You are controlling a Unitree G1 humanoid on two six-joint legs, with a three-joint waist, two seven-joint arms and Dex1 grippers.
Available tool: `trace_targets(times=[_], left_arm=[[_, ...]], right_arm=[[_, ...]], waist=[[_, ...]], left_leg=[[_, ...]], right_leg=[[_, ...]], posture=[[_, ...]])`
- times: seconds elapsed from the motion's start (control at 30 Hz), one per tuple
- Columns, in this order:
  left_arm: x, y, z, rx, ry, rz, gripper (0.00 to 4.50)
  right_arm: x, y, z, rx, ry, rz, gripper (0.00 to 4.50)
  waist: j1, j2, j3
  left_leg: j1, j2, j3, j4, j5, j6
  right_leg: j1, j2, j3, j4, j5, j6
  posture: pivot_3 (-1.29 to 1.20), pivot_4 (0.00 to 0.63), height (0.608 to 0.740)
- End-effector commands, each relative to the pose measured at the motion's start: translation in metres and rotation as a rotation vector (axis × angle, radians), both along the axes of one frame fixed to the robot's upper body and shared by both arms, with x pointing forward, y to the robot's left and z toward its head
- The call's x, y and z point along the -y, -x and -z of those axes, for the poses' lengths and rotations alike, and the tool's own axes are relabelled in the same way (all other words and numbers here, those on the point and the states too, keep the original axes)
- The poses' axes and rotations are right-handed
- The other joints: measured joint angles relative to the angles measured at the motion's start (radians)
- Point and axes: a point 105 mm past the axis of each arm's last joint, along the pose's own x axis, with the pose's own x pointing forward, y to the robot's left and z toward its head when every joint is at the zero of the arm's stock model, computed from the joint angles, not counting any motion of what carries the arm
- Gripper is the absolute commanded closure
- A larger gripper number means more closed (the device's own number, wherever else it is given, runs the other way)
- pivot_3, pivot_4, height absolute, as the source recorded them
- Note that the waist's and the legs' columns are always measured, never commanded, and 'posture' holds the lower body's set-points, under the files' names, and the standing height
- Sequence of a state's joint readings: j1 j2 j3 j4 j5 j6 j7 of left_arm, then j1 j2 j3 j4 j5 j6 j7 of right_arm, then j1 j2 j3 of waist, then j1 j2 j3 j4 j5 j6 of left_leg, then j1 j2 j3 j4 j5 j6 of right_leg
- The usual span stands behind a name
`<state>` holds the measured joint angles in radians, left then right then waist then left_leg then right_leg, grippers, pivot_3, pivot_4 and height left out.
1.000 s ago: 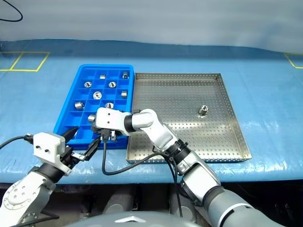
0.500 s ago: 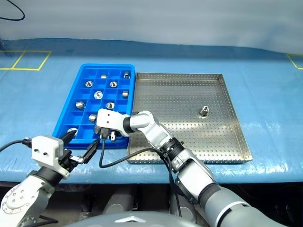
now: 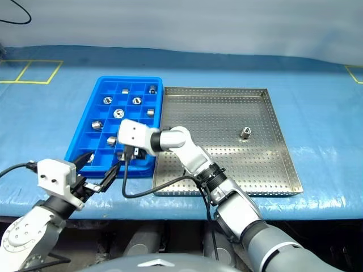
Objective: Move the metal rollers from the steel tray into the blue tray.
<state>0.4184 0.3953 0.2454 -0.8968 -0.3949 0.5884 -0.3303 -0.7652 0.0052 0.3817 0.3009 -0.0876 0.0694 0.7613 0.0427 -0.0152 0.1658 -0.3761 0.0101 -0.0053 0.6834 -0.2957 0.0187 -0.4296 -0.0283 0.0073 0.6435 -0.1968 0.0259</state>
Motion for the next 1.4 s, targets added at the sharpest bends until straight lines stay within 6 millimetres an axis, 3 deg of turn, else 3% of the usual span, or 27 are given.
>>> trace_targets(times=[0.03,0.1,0.17,0.23,0.33,0.47,0.6,0.87,1.4], left_arm=[[0.016,-0.010,-0.003,0.016,0.020,0.074,0.00],[0.025,-0.017,-0.004,0.021,0.038,0.110,0.00],[0.036,-0.025,-0.004,0.023,0.053,0.155,0.00],[0.040,-0.028,-0.004,0.023,0.056,0.175,0.00],[0.050,-0.035,-0.005,0.029,0.059,0.225,0.00],[0.053,-0.041,-0.003,0.018,0.044,0.249,0.00],[0.056,-0.043,-0.002,0.017,0.044,0.272,0.00],[0.055,-0.043,-0.003,0.022,0.039,0.266,0.00],[0.047,-0.042,-0.002,0.022,0.023,0.231,0.00]], right_arm=[[0.063,-0.045,-0.038,0.018,-0.158,0.338,1.29],[0.096,-0.059,-0.037,-0.013,-0.187,0.493,1.29],[0.140,-0.074,-0.023,-0.057,-0.184,0.692,1.29],[0.160,-0.078,-0.014,-0.072,-0.165,0.789,1.29],[0.213,-0.079,0.018,-0.156,-0.129,1.003,1.29],[0.244,-0.071,0.038,-0.202,-0.103,1.113,1.29],[0.260,-0.068,0.047,-0.229,-0.111,1.178,1.29],[0.272,-0.072,0.064,-0.355,-0.196,1.217,1.29],[0.273,-0.074,0.088,-0.493,-0.243,1.241,1.29]], waist=[[0.003,0.000,0.000],[0.001,-0.001,-0.001],[-0.004,-0.001,-0.001],[-0.015,-0.001,-0.001],[-0.039,0.000,-0.001],[-0.064,0.001,-0.001],[-0.089,0.001,-0.001],[-0.093,0.001,-0.001],[-0.079,0.001,-0.001]], left_leg=[[0.000,-0.001,0.000,0.000,0.000,0.000],[0.000,-0.002,-0.001,0.000,0.001,0.000],[0.000,-0.002,0.000,0.000,0.000,0.000],[0.000,-0.002,0.000,0.000,0.000,0.001],[-0.001,-0.001,0.003,-0.002,0.000,0.001],[-0.001,0.000,0.004,-0.002,-0.001,0.003],[-0.001,0.000,0.007,-0.002,-0.001,0.004],[0.000,0.000,0.007,0.000,-0.002,0.005],[0.000,0.000,0.008,0.000,-0.002,0.005]], right_leg=[[0.000,0.000,0.000,0.000,0.000,0.000],[0.001,-0.001,0.000,0.000,0.000,0.000],[0.001,-0.001,0.001,0.000,0.000,0.000],[0.000,0.000,0.001,0.000,0.000,0.000],[-0.002,0.000,0.003,0.000,0.003,0.005],[-0.002,0.001,0.003,-0.001,0.003,0.005],[-0.002,0.001,0.006,-0.001,0.004,0.007],[-0.001,0.002,0.008,-0.001,0.006,0.010],[-0.001,0.001,0.009,-0.002,0.006,0.010]], posture=[[0.11,0.150,0.740],[0.08,0.150,0.740],[0.05,0.150,0.740],[0.04,0.150,0.740],[0.00,0.150,0.740],[-0.04,0.150,0.740],[-0.05,0.150,0.740],[-0.04,0.150,0.740],[-0.02,0.150,0.740]])
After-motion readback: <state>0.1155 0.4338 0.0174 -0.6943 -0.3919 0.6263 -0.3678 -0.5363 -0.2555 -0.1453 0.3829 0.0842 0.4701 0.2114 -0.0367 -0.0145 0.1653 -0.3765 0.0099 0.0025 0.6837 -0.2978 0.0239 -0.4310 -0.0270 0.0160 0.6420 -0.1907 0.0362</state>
